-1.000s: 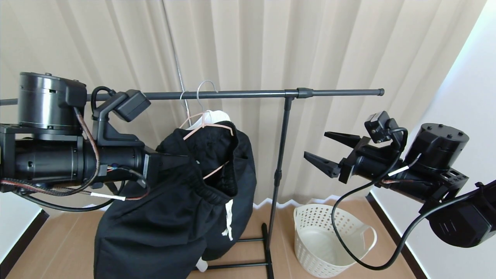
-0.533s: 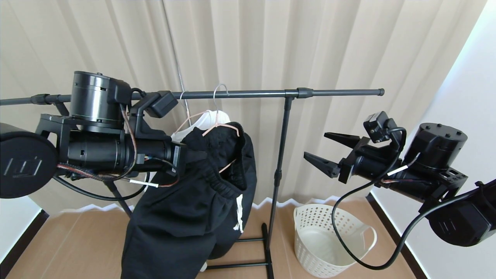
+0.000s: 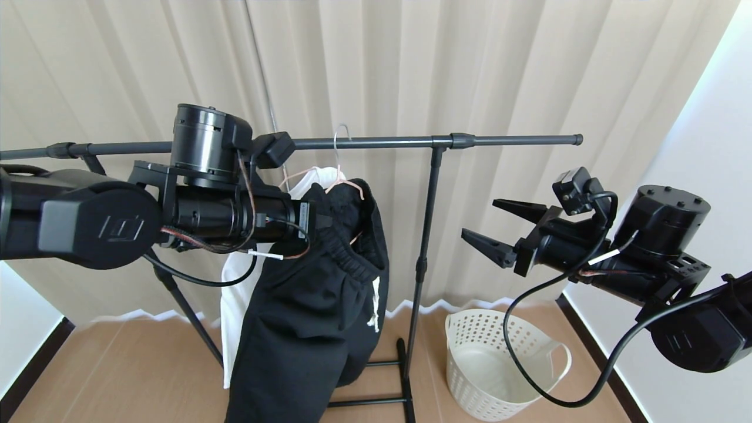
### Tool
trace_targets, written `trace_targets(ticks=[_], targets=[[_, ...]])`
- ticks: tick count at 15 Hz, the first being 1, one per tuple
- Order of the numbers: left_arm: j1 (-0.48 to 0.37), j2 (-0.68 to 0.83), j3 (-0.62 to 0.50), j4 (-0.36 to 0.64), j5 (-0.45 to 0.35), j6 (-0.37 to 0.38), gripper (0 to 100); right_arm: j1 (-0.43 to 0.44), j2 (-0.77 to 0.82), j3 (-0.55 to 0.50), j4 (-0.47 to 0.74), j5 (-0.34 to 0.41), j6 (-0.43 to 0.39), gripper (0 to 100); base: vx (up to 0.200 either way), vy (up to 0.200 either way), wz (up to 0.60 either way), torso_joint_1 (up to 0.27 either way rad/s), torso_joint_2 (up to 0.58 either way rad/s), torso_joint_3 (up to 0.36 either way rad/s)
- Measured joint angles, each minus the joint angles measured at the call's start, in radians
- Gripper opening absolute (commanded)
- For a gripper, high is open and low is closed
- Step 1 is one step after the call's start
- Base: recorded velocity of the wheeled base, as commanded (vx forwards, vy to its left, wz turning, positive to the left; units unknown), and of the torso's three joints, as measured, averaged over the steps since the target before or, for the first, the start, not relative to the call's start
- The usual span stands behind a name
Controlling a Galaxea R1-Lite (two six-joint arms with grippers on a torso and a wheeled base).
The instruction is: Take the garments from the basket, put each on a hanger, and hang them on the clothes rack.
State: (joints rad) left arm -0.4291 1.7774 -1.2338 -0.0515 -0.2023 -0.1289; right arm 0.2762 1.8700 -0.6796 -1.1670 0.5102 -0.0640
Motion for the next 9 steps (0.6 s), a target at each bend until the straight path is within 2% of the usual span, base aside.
trace_targets(ticks=[9], targets=[[0.007, 0.133, -0.161, 0.000, 0.072, -0.030, 0, -0.001, 0.000, 0.000, 0.000, 0.000, 0.000, 100, 0.000, 0.000, 0.00, 0.000, 0.00, 0.000]])
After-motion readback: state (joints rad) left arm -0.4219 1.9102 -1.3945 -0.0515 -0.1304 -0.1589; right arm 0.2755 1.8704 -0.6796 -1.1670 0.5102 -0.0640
